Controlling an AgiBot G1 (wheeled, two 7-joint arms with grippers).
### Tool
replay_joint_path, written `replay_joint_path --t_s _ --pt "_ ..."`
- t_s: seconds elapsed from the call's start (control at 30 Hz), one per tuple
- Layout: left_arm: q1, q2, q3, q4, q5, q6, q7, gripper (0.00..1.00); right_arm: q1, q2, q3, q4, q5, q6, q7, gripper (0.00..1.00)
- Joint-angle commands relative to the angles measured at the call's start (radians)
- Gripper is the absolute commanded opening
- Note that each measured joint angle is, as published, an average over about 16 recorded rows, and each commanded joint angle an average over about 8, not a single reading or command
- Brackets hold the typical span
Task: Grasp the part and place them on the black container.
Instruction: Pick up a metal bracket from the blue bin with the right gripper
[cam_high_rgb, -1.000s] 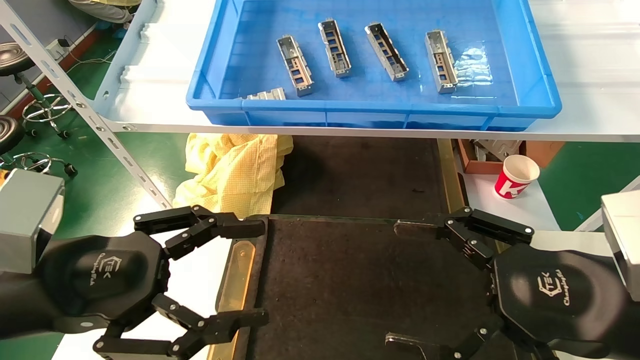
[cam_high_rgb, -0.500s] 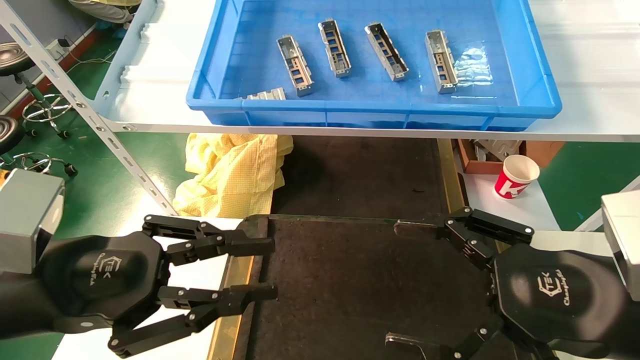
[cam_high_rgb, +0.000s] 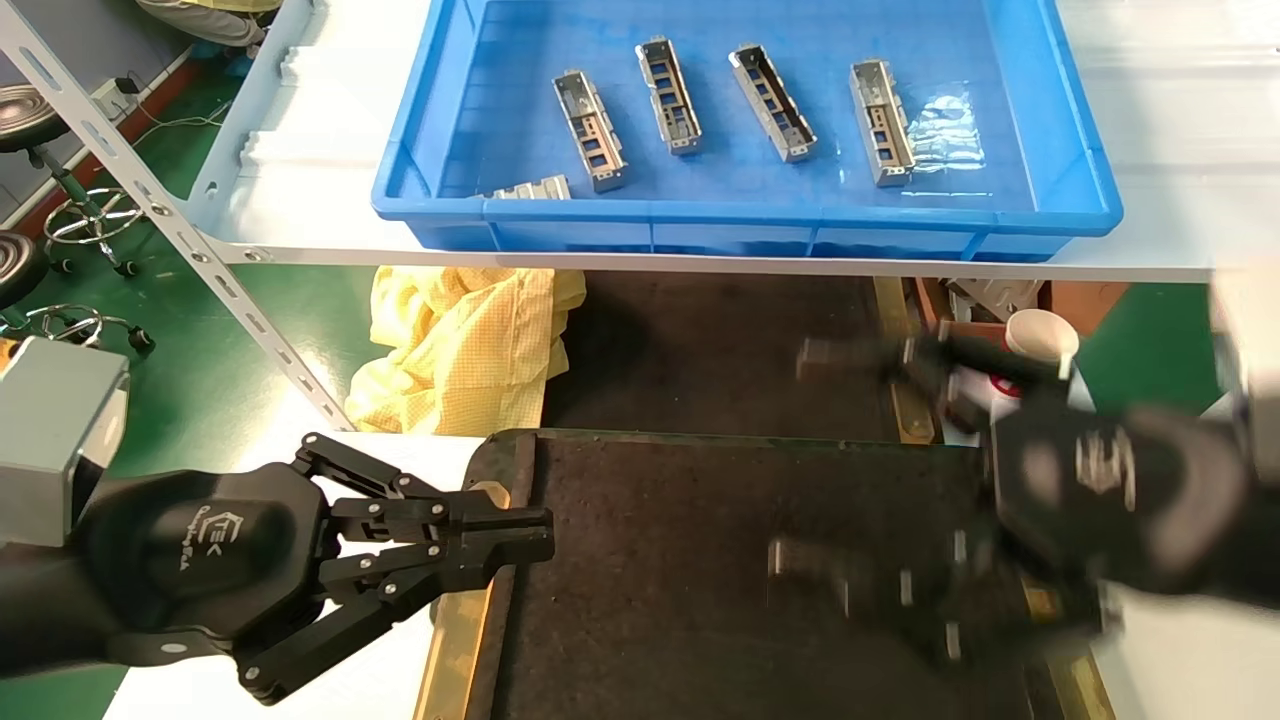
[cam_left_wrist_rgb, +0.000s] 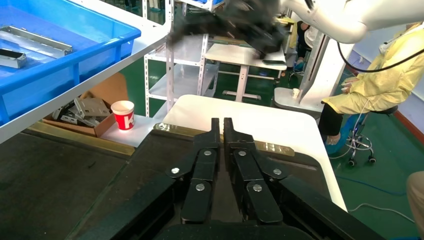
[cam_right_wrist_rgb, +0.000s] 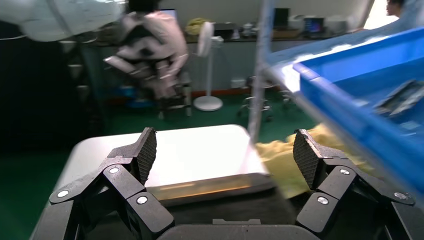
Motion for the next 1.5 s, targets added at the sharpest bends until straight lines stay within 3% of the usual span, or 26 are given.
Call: replay_joint_path --t_s 0.03,0.33,0.93,1.17,1.43,1.5 --pt "0.000 0.000 0.000 0.000 0.000 0.000 0.000 0.00 0.052 -0.013 -0.006 -0.017 -0.020 0.013 0.018 1.00" --pt "0.000 0.000 0.000 0.000 0.000 0.000 0.000 0.00 0.308 -0.108 -0.066 -0.233 -0.191 0.109 0.055 1.00" --pt "0.000 0.000 0.001 0.000 0.000 0.000 0.000 0.00 0.713 -0.336 -0.243 -0.752 -0.548 0.243 0.056 1.00" --pt "0.000 0.000 0.001 0.000 -0.001 0.000 0.001 0.00 0.798 -0.430 -0.289 -0.948 -0.629 0.319 0.046 1.00" --pt "0.000 0.000 0.001 0.000 -0.001 0.000 0.001 0.00 0.828 -0.486 -0.308 -1.087 -0.661 0.370 0.034 0.99" --pt "0.000 0.000 0.001 0.000 -0.001 0.000 0.001 0.00 0.830 -0.494 -0.311 -1.108 -0.666 0.376 0.032 0.86"
